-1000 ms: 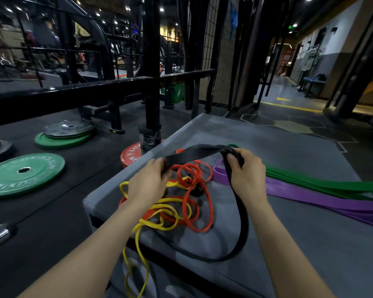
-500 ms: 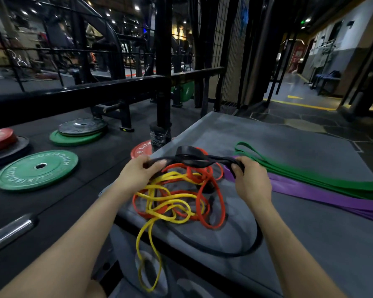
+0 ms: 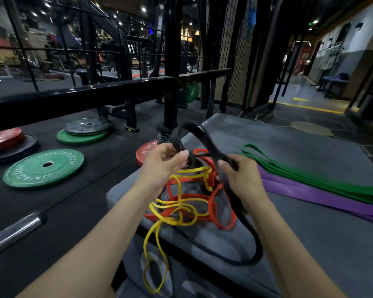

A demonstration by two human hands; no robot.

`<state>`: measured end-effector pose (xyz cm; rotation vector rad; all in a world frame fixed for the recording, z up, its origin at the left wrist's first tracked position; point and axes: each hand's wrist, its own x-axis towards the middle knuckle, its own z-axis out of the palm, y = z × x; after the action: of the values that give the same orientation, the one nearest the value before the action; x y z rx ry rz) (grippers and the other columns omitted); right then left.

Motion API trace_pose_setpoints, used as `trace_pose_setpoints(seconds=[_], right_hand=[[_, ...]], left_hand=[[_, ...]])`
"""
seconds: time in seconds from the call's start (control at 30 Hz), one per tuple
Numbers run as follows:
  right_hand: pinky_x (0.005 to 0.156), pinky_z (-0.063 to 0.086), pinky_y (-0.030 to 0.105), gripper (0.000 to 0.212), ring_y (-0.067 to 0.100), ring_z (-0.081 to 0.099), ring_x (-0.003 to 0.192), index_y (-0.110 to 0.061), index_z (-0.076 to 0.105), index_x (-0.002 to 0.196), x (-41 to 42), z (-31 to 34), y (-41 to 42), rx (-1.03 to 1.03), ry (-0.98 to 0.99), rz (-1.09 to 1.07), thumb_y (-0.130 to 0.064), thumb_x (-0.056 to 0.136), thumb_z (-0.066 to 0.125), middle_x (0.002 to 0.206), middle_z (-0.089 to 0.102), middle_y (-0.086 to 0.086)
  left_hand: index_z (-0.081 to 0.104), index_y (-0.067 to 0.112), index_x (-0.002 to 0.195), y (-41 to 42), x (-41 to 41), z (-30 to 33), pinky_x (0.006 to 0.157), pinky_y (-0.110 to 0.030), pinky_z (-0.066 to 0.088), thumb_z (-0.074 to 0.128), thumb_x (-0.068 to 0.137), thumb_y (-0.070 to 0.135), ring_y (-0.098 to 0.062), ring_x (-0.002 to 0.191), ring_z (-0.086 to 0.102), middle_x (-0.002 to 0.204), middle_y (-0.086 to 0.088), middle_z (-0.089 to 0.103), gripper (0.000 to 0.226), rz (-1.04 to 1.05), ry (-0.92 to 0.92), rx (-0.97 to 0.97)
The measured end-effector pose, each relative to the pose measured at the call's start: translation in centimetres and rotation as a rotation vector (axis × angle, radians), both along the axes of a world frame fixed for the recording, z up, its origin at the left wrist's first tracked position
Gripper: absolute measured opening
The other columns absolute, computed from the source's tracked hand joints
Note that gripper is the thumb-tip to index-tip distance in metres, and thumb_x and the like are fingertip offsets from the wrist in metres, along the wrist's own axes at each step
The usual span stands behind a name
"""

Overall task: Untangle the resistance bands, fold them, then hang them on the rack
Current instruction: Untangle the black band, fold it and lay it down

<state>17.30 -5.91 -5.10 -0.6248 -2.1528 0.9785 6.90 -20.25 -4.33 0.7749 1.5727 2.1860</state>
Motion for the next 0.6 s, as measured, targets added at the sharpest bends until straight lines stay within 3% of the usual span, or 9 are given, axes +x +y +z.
trace_pose_setpoints(seconds=[0.1,0.17,0.23,0.47,0.53,0.6], right_hand=[[0.069,0.049,0.023,0.024,0.007,0.061,0.074,-0.014,0.067,0.101,-0.1,0.9,-1.9,0.028,-0.038,0.170,-0.023,0.079,0.072,0.083,0.067,-0.005],[0.081,0.051,0.031,0.040,0.014,0.063,0.089,-0.015,0.064,0.108,-0.5,0.8,-2.5,0.077,-0.074,0.160,-0.028,0.073,0.077,0.096,0.070,-0.002],[0.083,0.051,0.037,0.041,0.018,0.063,0.093,-0.017,0.062,0.108,-0.8,0.6,-2.6,0.092,-0.067,0.118,-0.030,0.072,0.076,0.098,0.069,-0.001],[0.064,0.051,0.037,0.018,0.025,0.064,0.078,-0.017,0.062,0.098,-1.2,0.4,-2.7,0.109,-0.001,-0.027,-0.029,0.084,0.058,0.081,0.069,0.006],[0.058,0.042,0.035,0.010,0.025,0.058,0.065,-0.013,0.061,0.084,-1.1,1.2,-1.8,0.056,0.010,-0.060,-0.021,0.085,0.056,0.066,0.062,0.007],[0.054,0.035,0.033,0.020,0.019,0.047,0.053,-0.006,0.054,0.067,-1.5,2.5,-0.3,-0.004,0.030,-0.077,-0.014,0.085,0.054,0.054,0.052,0.006]], left_hand=[[0.063,0.011,0.083,1.1,0.6,0.0,0.068,-0.018,0.055,0.067,0.082,0.007,-0.011,0.072,0.064,0.076,-0.002,0.064,0.006,0.057,0.088,-0.059],[0.064,0.010,0.085,1.6,0.8,0.2,0.062,-0.016,0.053,0.069,0.081,0.007,-0.008,0.069,0.063,0.077,-0.003,0.065,0.007,0.074,0.114,-0.080],[0.065,0.010,0.086,1.9,0.9,0.4,0.056,-0.014,0.049,0.070,0.080,0.008,-0.004,0.064,0.062,0.078,-0.005,0.066,0.008,0.075,0.122,-0.087],[0.067,0.020,0.079,3.1,1.2,1.1,0.068,-0.015,0.051,0.071,0.077,0.002,-0.001,0.072,0.066,0.073,0.010,0.071,0.018,0.027,0.248,-0.072],[0.065,0.018,0.082,3.1,0.8,1.4,0.073,-0.013,0.050,0.073,0.076,0.006,0.001,0.077,0.064,0.080,0.011,0.068,0.016,0.054,0.313,-0.134],[0.063,0.014,0.092,3.0,0.2,1.3,0.071,-0.006,0.045,0.074,0.076,0.009,0.006,0.081,0.059,0.087,0.012,0.063,0.020,0.073,0.364,-0.224]])
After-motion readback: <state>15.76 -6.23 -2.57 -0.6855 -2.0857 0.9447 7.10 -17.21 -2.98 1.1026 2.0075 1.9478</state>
